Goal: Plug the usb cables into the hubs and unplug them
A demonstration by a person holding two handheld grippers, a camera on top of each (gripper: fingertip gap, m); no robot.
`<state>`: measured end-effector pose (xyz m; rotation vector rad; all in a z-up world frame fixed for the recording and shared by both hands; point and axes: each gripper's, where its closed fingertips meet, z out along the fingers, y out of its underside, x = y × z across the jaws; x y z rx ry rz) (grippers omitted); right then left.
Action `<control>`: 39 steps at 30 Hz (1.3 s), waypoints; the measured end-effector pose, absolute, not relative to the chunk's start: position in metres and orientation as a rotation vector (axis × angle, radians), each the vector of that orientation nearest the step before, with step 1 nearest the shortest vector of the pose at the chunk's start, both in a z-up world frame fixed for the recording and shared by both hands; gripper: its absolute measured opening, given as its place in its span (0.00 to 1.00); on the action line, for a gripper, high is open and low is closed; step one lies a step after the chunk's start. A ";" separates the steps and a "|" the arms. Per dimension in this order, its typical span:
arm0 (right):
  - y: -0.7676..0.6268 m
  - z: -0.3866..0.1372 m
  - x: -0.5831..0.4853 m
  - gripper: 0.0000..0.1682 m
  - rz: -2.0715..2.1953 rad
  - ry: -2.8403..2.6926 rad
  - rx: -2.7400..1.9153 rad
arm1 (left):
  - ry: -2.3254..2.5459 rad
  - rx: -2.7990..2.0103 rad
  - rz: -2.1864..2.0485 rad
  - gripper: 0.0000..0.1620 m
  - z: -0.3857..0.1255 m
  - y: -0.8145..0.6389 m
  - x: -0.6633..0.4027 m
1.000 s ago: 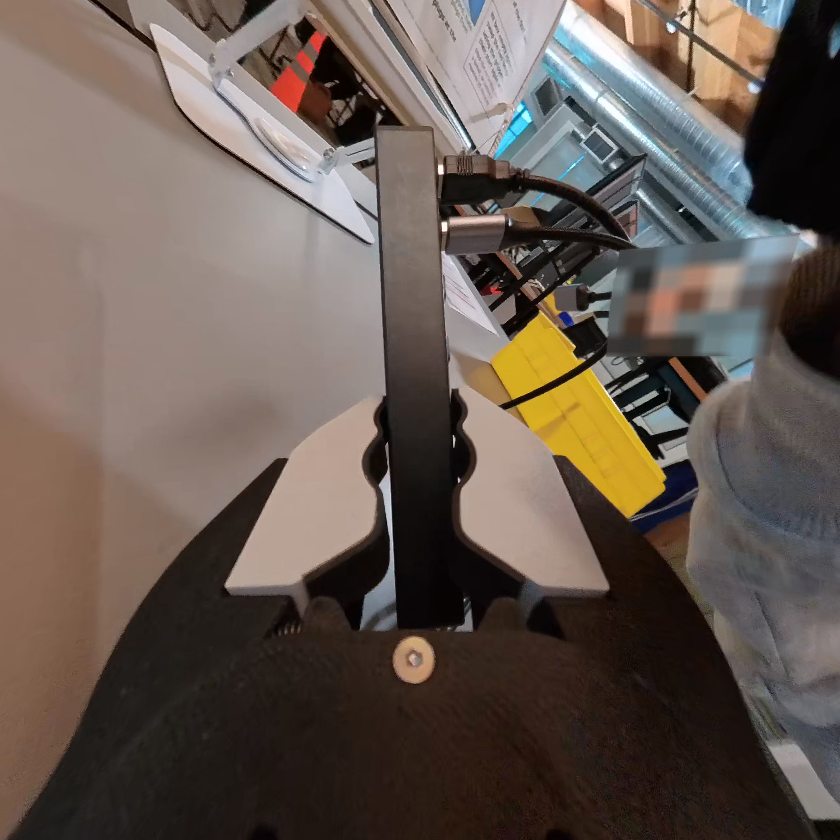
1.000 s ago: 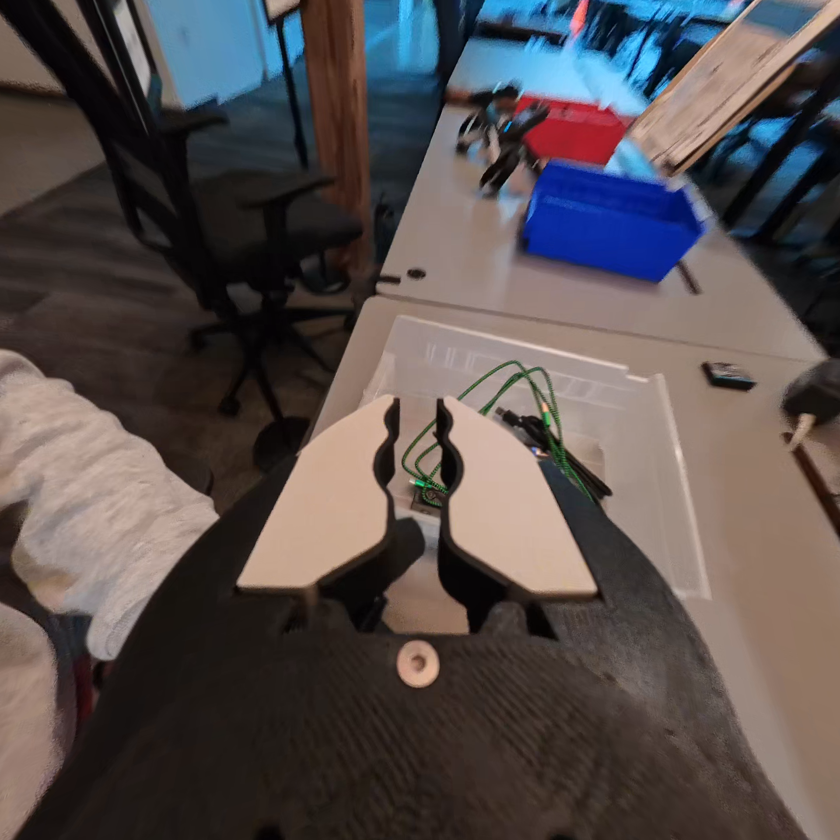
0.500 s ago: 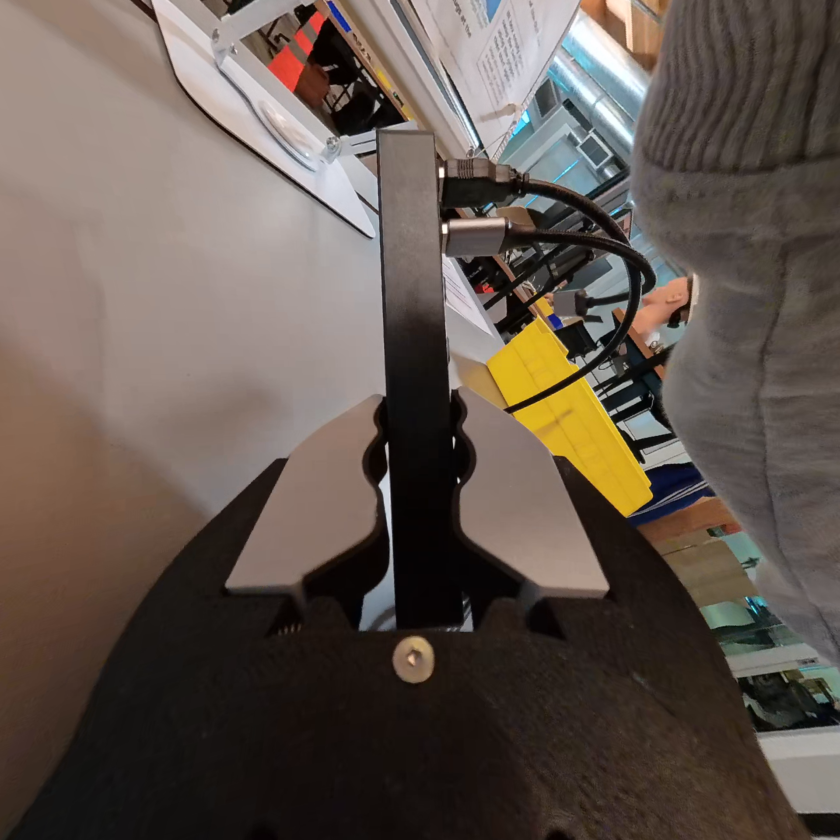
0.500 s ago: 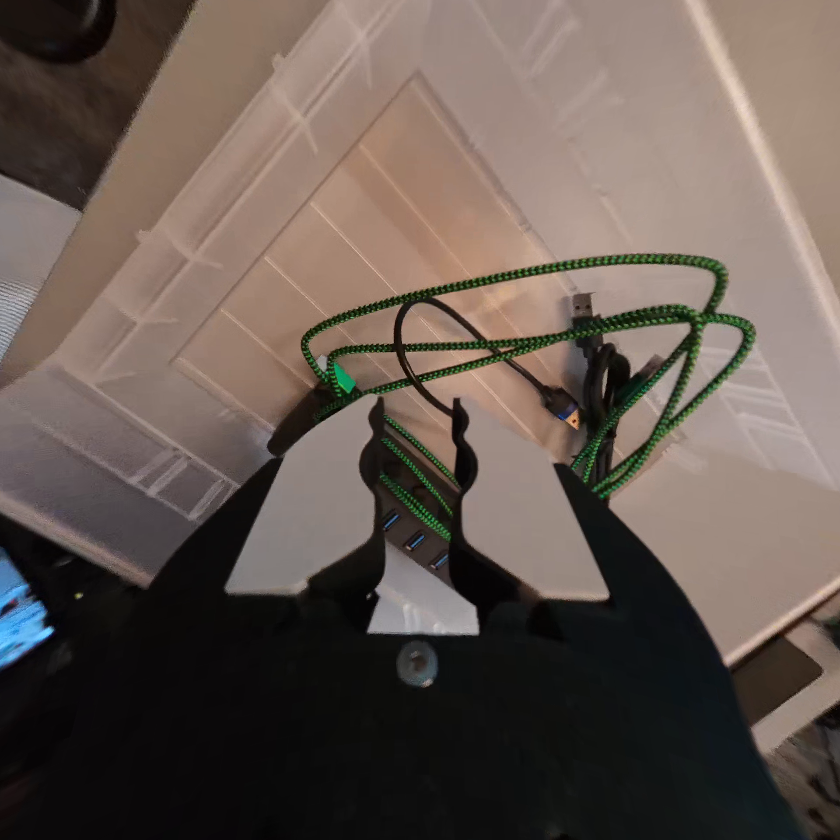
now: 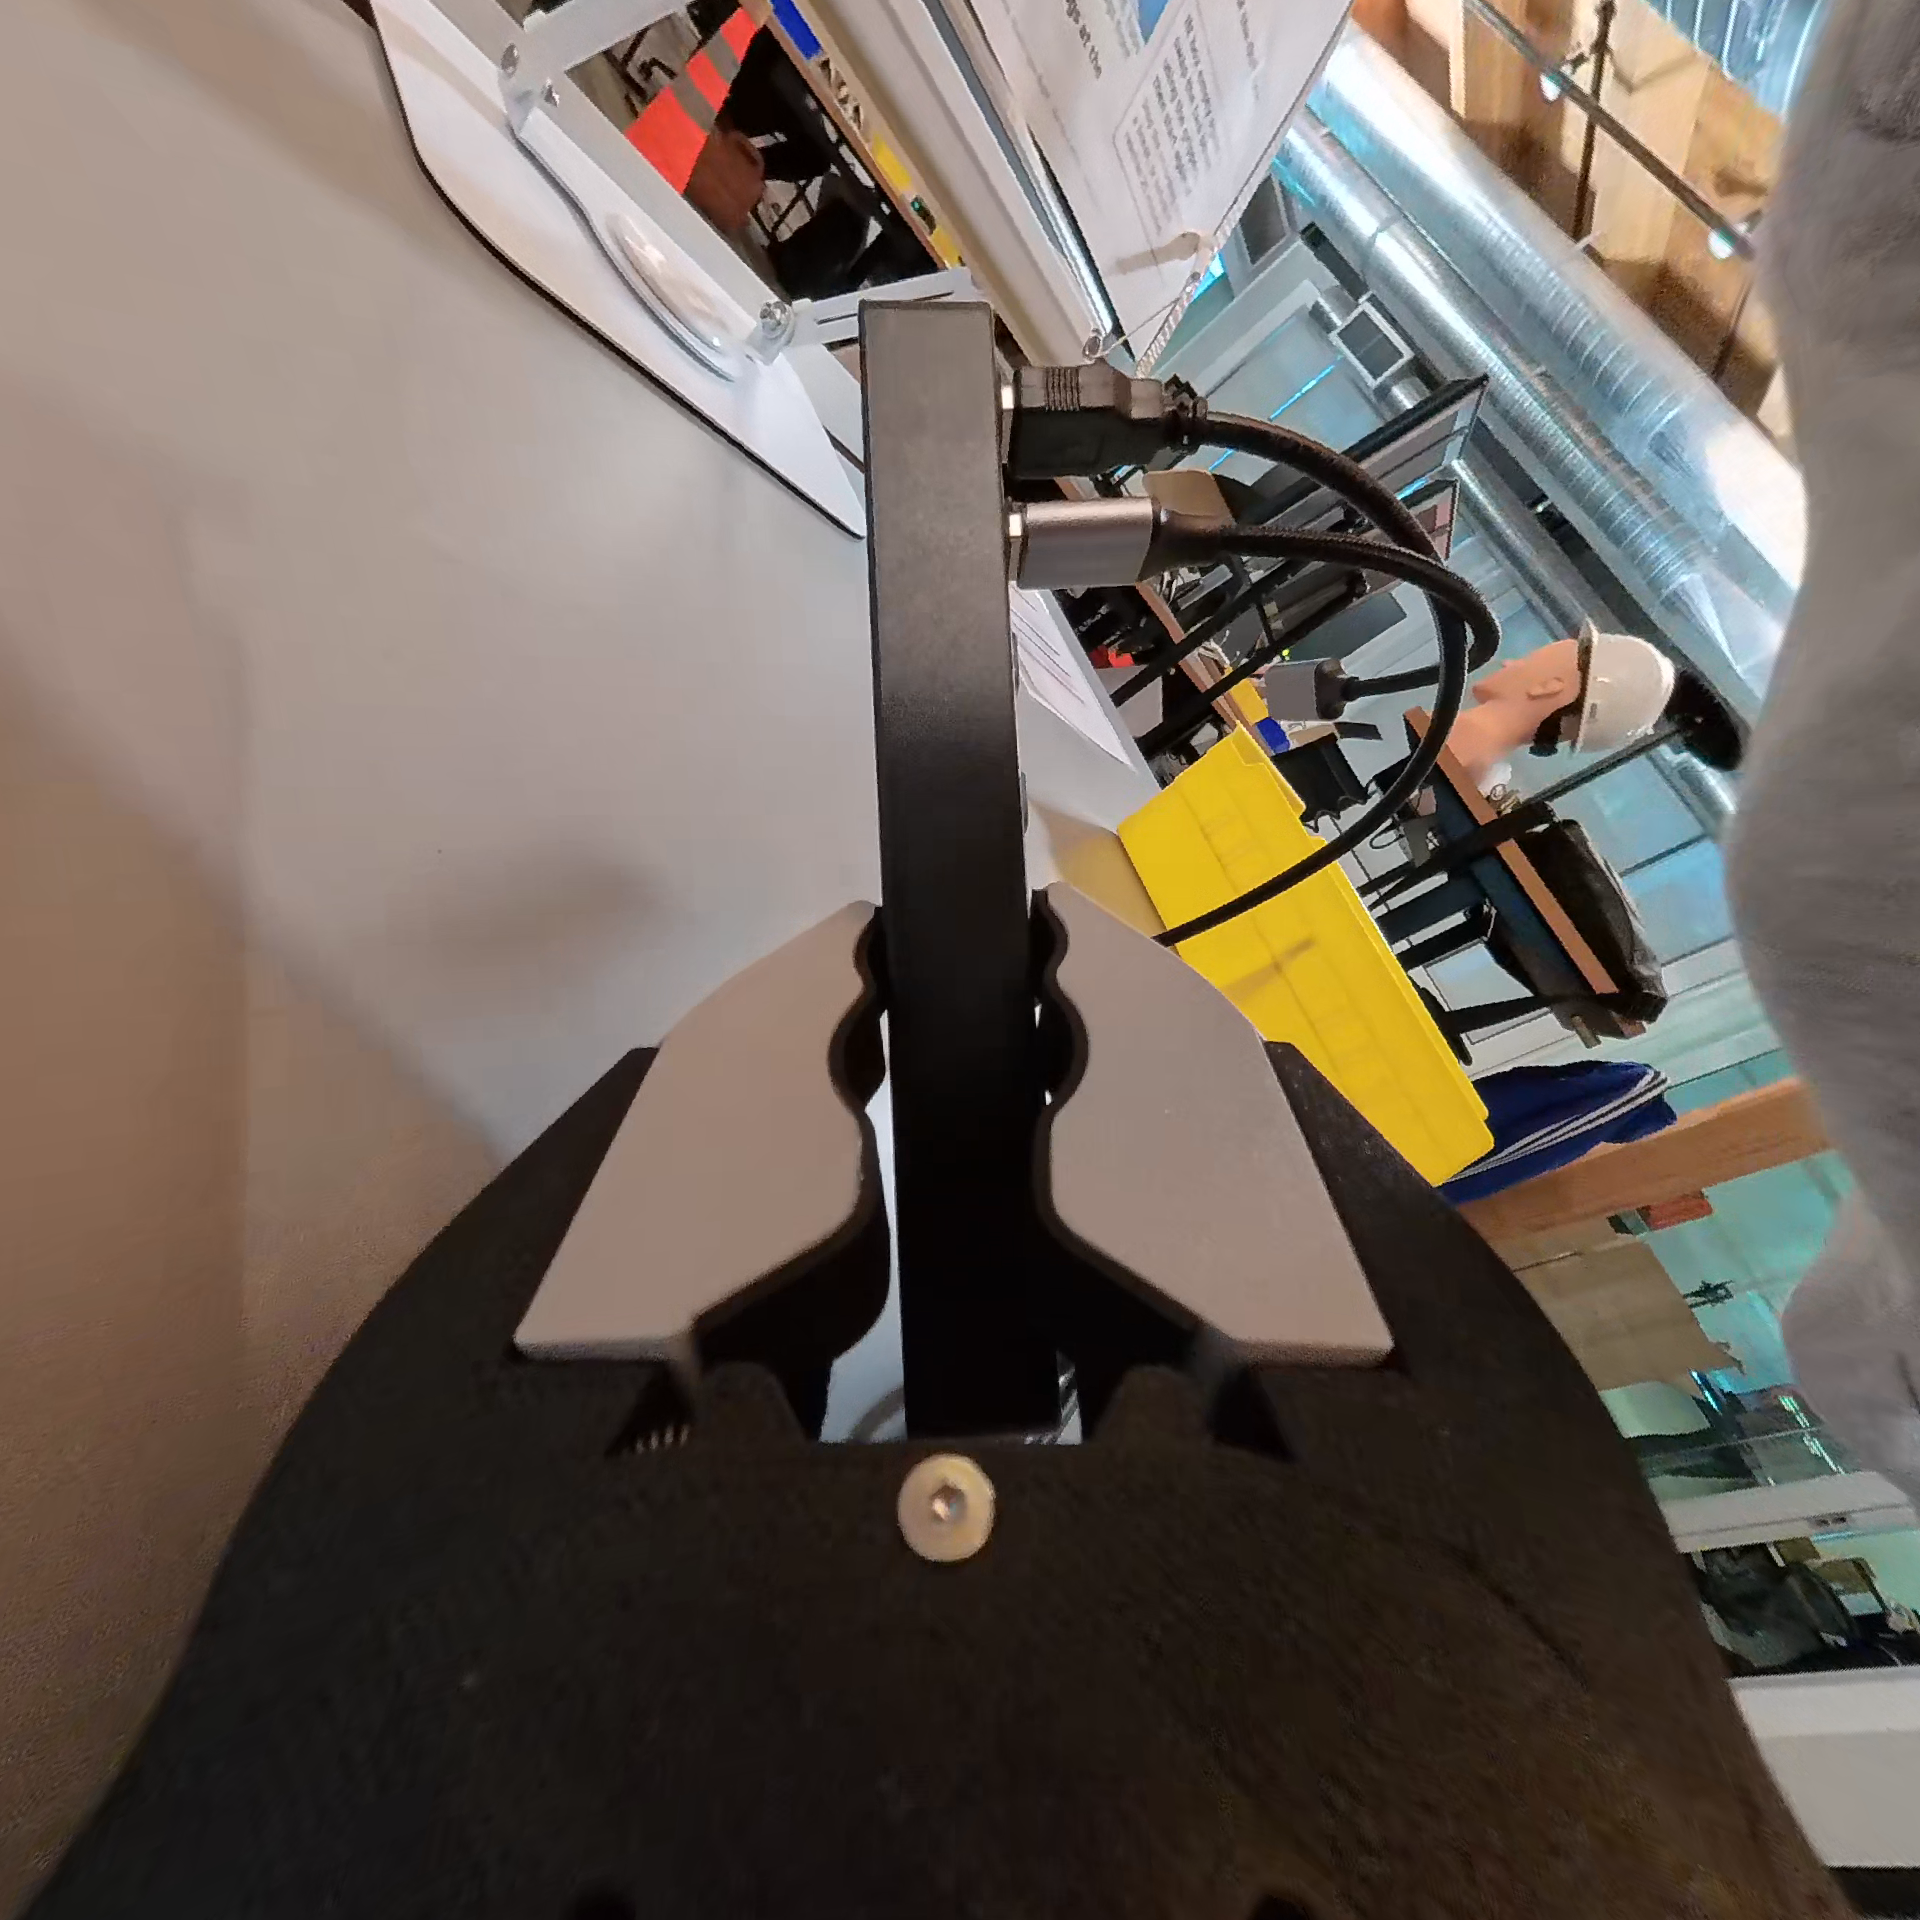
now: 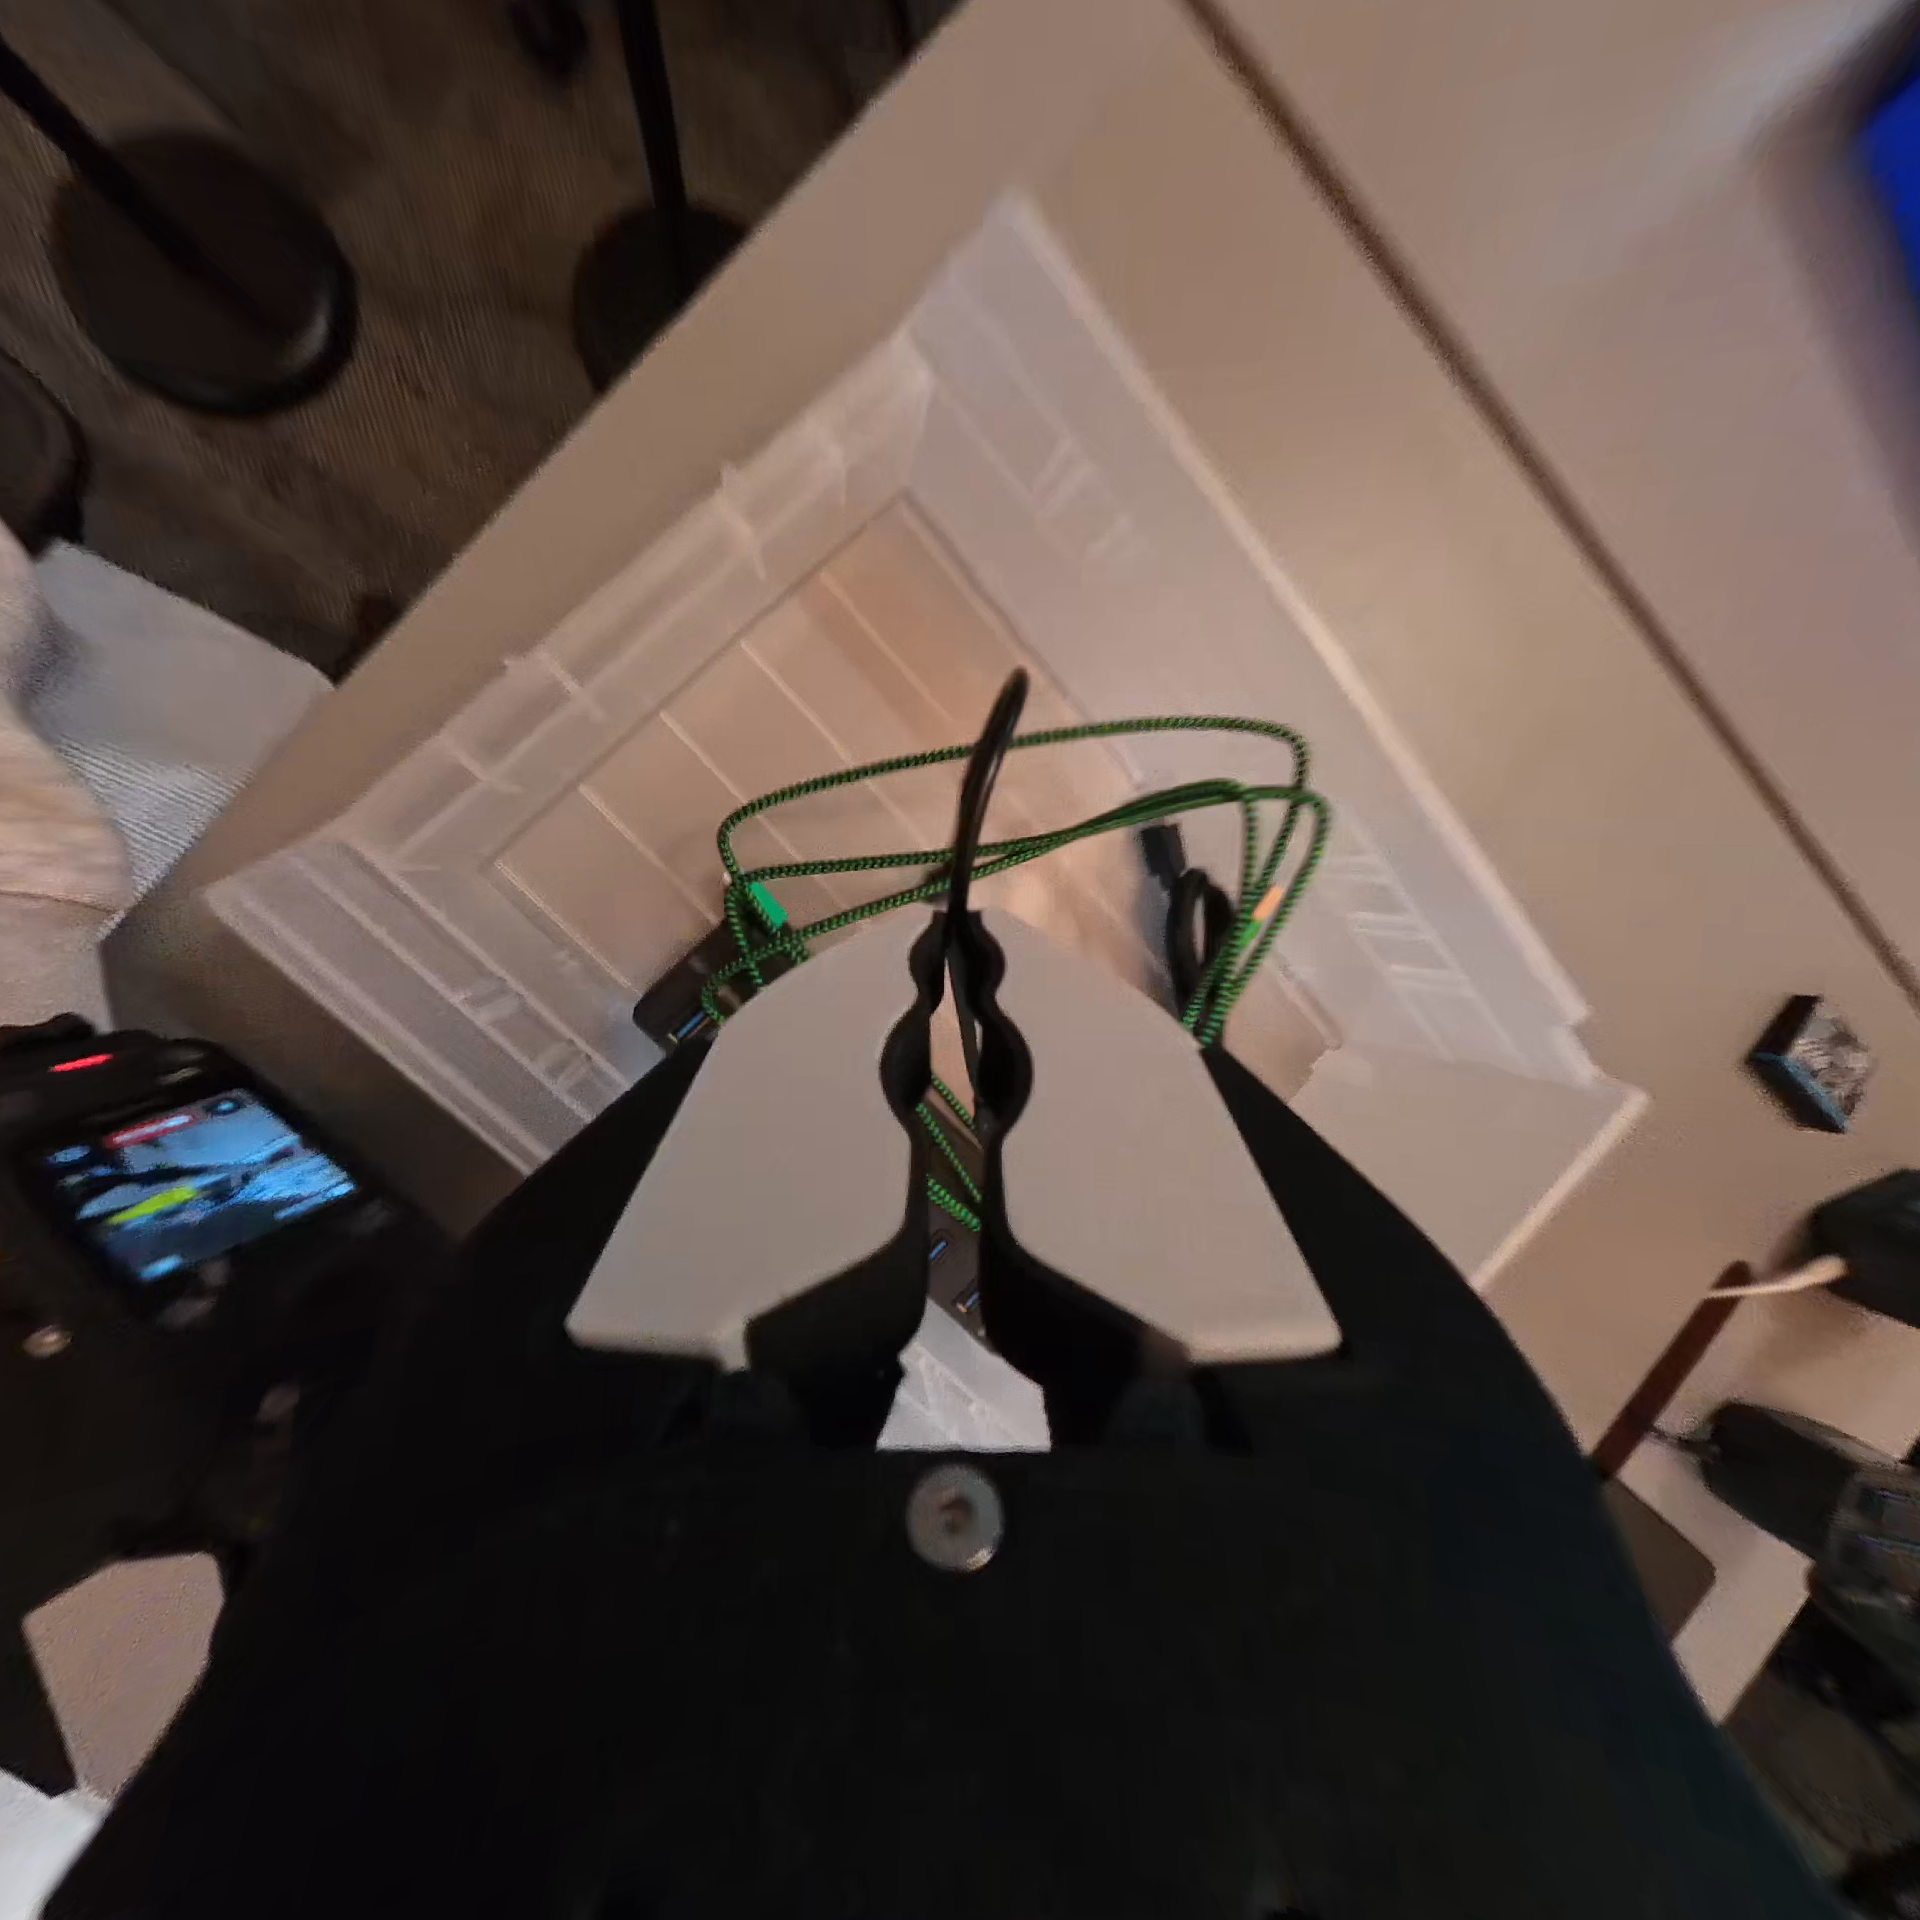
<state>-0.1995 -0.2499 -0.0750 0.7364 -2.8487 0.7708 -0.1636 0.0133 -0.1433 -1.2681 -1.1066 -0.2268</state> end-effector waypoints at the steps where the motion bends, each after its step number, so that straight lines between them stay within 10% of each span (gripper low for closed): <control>1: -0.249 -0.062 -0.198 0.02 0.846 -2.822 0.740 | -1.107 -1.269 -0.227 0.16 -0.143 0.013 -0.164; 19: -0.184 -0.090 -0.242 0.02 0.601 -2.703 0.826 | -1.107 -1.271 -0.232 0.16 -0.144 0.014 -0.164; 27: -0.183 -0.103 -0.256 0.22 0.495 -2.812 0.618 | -1.106 -1.274 -0.235 0.16 -0.144 0.015 -0.164; 39: -0.252 -0.115 -0.153 0.12 0.663 -2.899 0.832 | -1.107 -1.274 -0.234 0.16 -0.144 0.015 -0.164</control>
